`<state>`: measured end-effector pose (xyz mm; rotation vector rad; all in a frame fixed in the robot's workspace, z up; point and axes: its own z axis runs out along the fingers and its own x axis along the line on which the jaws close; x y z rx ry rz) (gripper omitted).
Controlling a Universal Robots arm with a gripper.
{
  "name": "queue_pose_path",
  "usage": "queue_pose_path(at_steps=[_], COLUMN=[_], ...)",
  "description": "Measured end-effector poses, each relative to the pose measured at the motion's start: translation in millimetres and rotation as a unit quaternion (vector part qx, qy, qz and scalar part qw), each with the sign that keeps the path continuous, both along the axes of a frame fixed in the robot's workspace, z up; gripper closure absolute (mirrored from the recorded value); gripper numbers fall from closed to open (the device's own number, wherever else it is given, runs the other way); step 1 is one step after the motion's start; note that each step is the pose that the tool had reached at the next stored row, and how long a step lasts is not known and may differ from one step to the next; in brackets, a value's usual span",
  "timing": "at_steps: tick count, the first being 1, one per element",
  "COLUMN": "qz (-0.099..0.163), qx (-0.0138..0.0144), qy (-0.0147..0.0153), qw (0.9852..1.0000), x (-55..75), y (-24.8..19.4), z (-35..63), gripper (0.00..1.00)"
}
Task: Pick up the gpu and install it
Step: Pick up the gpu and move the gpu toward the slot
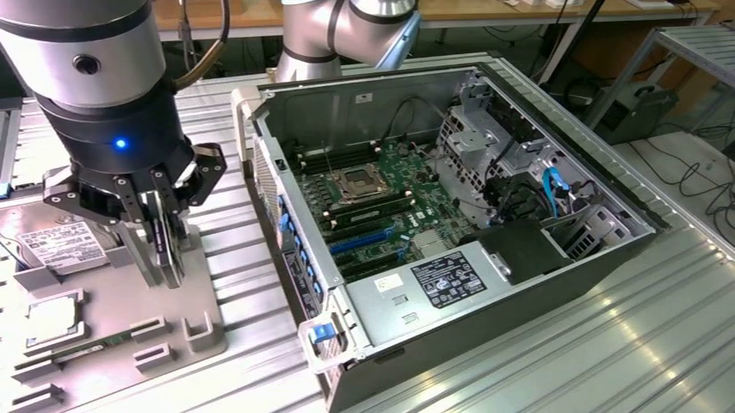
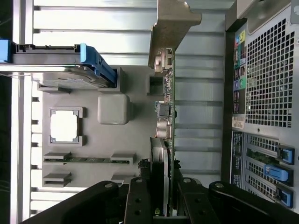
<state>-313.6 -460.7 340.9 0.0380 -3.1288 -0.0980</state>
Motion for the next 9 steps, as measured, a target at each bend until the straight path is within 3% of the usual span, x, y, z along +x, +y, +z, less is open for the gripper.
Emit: queue_pose_path(at_steps=[9], qz=[0.000], qx=[0.0008], qy=[0.0002], qw=[1.0000], x=[0.3], y=[0.0], z=[9.4], gripper=[0.73])
